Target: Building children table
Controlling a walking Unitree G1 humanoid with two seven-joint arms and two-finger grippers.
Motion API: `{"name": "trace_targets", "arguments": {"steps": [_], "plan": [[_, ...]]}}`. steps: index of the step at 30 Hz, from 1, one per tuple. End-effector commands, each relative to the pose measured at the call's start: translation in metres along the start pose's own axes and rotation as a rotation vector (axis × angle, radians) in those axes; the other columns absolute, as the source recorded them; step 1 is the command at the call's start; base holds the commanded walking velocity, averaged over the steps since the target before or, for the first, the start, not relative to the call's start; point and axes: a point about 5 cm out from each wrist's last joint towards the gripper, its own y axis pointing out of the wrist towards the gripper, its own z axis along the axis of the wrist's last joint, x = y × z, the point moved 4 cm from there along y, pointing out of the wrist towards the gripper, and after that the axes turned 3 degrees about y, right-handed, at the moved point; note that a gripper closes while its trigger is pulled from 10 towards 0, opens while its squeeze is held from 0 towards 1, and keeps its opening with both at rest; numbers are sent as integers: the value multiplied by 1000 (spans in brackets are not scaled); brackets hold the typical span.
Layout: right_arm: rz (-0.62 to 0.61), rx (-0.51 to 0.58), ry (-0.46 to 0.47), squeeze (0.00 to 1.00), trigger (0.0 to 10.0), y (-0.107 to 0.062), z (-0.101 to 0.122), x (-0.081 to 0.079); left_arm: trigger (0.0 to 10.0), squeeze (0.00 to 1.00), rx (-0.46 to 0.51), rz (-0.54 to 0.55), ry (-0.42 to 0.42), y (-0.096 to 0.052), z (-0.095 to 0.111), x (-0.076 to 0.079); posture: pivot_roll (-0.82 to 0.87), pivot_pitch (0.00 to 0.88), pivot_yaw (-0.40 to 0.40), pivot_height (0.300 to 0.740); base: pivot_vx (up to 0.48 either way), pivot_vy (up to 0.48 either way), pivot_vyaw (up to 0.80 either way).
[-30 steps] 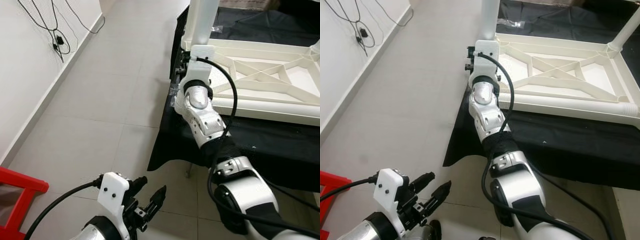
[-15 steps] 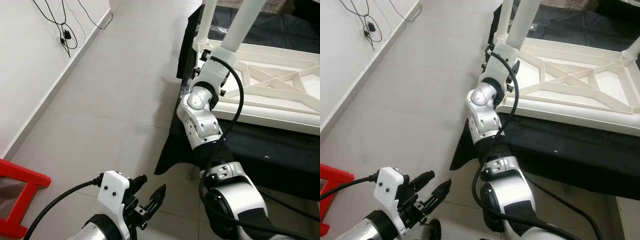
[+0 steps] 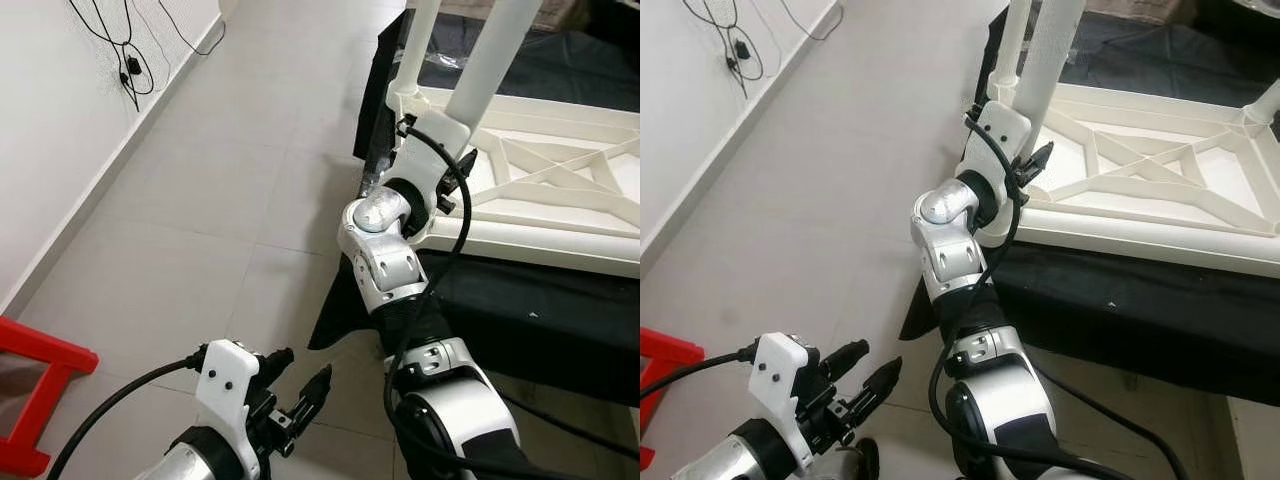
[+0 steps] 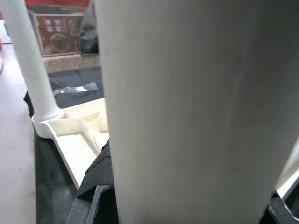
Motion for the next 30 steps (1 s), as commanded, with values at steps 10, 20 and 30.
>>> {"name": "trace_targets", "arguments": {"steps": [10,20,30], "plan": [[-92,-118,-60,0,10000,10,-29,20,10000,0,-13,16,-13,4,-6,-2,166,293,-52,740,0,0,0],[-80,38,12,0,10000,19,19,11,10000,0,-8,14,-10,6,-6,-3,161,283,-53,740,0,0,0],[-55,-2,-6,0,10000,19,8,10,10000,0,-8,13,-10,5,-7,-3,158,273,-53,740,0,0,0]]}}
